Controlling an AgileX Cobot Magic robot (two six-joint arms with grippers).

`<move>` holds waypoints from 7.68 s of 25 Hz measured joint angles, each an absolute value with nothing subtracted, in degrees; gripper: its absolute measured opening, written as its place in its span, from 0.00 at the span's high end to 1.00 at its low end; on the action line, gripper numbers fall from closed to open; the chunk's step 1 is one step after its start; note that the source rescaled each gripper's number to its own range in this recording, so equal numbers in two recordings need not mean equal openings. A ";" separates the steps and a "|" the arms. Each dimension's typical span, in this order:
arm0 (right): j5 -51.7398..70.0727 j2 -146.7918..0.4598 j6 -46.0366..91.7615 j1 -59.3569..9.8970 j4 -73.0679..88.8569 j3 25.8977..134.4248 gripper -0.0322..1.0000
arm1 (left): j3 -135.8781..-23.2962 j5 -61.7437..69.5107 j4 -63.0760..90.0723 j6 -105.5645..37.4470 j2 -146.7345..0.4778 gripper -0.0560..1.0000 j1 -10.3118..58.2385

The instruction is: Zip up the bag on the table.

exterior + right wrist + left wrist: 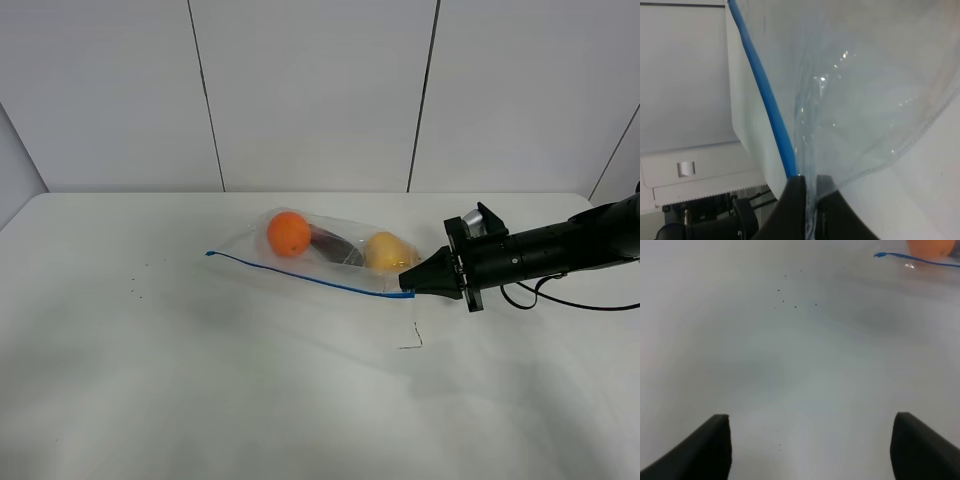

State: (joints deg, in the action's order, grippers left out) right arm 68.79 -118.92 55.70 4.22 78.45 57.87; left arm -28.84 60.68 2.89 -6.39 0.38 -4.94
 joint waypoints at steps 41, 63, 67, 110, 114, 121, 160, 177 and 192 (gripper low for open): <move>68.79 -118.92 55.70 4.22 78.45 57.87 0.97 | -28.36 60.60 1.76 0.00 0.38 0.11 -4.94; 68.79 -118.92 55.70 4.22 78.27 57.87 0.94 | -28.36 60.60 1.64 0.00 0.38 0.11 -4.94; 68.97 -118.92 55.70 4.22 76.86 57.87 0.51 | -28.36 60.60 1.59 0.00 0.38 0.11 -4.94; 53.71 -79.32 7.63 4.23 1.12 62.62 0.00 | -28.36 60.60 1.59 0.00 0.38 0.11 -4.94; 53.68 -72.37 7.24 4.23 0.00 59.43 0.00 | -28.36 60.60 1.59 0.00 0.38 0.11 -4.94; 49.97 -58.17 11.35 4.23 0.64 50.09 0.00 | -28.36 60.60 1.59 0.00 0.38 0.11 -4.94; 58.48 0.24 16.92 4.13 14.92 32.93 0.00 | -28.36 60.60 1.59 0.00 0.38 0.11 -4.94; 58.68 0.24 12.77 4.13 8.83 28.89 0.00 | -28.36 60.60 1.54 0.00 0.38 0.11 -4.94; 59.25 0.24 11.98 4.13 8.18 28.46 0.00 | -28.36 60.60 1.54 0.00 0.38 0.11 -4.94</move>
State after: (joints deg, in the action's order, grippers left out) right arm 59.25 0.24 11.98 4.13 8.18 28.46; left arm -28.36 60.60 1.54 0.00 0.38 -4.94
